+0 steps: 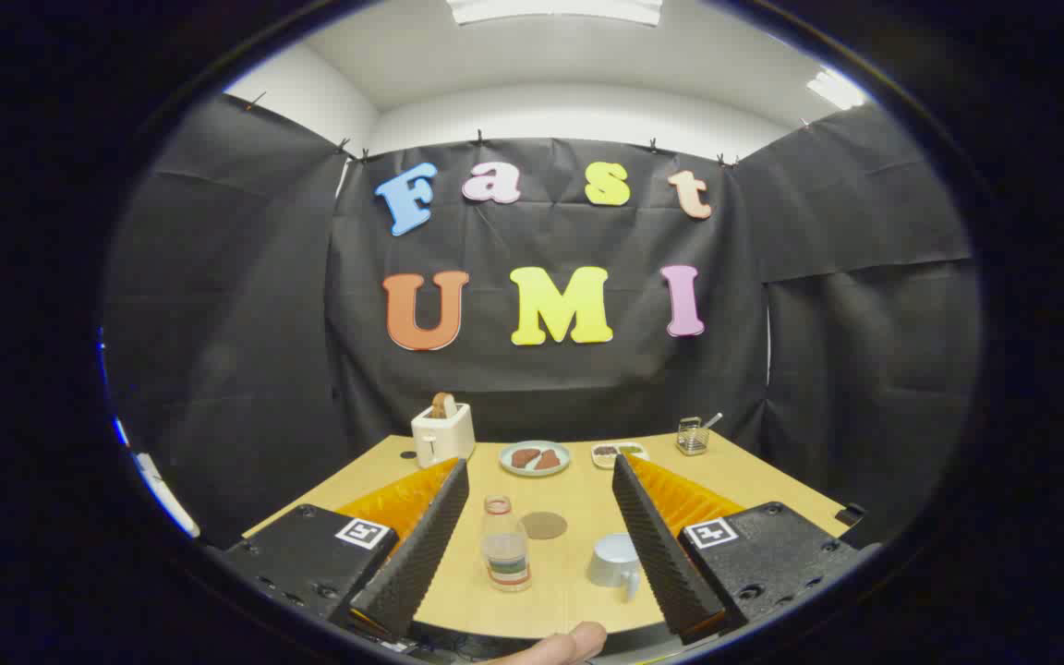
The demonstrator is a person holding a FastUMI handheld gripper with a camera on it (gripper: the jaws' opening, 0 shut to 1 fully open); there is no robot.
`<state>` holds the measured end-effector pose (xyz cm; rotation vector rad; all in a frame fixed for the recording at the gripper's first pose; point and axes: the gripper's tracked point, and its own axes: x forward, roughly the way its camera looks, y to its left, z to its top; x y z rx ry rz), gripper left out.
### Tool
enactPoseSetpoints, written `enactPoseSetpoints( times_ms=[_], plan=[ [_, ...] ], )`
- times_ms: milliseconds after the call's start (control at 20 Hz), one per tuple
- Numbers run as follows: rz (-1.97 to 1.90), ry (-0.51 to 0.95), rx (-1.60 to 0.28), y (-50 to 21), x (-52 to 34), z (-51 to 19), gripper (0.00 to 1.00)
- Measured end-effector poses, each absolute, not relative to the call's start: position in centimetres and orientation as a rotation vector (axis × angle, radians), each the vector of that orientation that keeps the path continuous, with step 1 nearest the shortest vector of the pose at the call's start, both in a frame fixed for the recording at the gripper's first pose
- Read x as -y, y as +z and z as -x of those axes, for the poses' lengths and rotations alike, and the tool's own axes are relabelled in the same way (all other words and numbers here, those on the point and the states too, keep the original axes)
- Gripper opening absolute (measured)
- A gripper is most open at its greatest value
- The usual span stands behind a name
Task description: Take the bottle from table, then pour the juice into the cup, finally place the bottle on the coaster
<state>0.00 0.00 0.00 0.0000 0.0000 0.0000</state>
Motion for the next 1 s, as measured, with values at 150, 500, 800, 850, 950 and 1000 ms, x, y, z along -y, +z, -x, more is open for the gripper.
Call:
enactPoseSetpoints(
  times_ms=[150, 500, 800, 850, 950, 1000],
  plan=[
    [0.025, -0.027, -0.005, -0.2, 0.5, 0.1, 1.0],
    [-0.005, 0.0, -0.001, -0.6, 0.1, 0.0, 1.0],
    [-0.046, 0.014, 0.001, -1.5, -0.3, 0.0, 1.0],
    [-0.057, 0.01, 0.001, -1.6, -0.2, 0.1, 1.0],
    [-0.073, 0.014, 0.015, -1.8, -0.6, 0.1, 1.0],
    [-0.075, 0.017, 0.023, -2.0, -0.8, 0.1, 1.0]
  ],
)
